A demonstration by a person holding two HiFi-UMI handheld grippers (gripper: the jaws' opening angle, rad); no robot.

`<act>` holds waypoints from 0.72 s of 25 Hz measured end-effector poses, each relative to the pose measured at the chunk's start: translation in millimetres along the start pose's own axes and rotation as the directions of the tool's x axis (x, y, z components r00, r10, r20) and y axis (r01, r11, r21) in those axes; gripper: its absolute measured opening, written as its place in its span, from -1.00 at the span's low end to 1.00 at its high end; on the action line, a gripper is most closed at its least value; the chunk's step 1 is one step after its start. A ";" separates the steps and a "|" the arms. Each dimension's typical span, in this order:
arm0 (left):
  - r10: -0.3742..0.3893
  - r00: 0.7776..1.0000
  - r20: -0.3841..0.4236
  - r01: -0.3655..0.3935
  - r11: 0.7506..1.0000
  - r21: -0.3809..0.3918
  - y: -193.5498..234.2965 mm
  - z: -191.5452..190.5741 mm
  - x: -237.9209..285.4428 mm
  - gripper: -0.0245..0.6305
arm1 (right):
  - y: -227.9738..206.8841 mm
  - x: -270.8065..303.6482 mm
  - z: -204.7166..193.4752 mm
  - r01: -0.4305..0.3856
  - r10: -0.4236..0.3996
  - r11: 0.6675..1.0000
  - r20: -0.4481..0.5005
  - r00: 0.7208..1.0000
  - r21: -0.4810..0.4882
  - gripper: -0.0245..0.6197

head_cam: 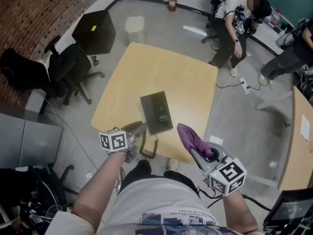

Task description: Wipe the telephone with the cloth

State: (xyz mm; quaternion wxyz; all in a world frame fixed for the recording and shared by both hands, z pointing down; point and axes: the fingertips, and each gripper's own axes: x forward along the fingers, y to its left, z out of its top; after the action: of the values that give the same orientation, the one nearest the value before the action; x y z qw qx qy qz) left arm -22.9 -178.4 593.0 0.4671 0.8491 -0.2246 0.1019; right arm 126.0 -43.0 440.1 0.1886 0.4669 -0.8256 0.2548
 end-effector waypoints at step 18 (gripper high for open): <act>-0.138 0.986 -0.098 0.119 0.977 -0.176 31.5 -5.1 55.2 -0.45 | 15.5 17.1 -1.7 0.167 -0.158 0.981 -0.099 0.983 0.097 -0.66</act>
State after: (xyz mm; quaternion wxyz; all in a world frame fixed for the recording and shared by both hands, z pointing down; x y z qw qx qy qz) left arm 10.7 -204.5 640.4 0.5547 0.8123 -0.1510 0.0985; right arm 104.2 -46.8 447.1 0.2214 0.5300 -0.7608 0.3023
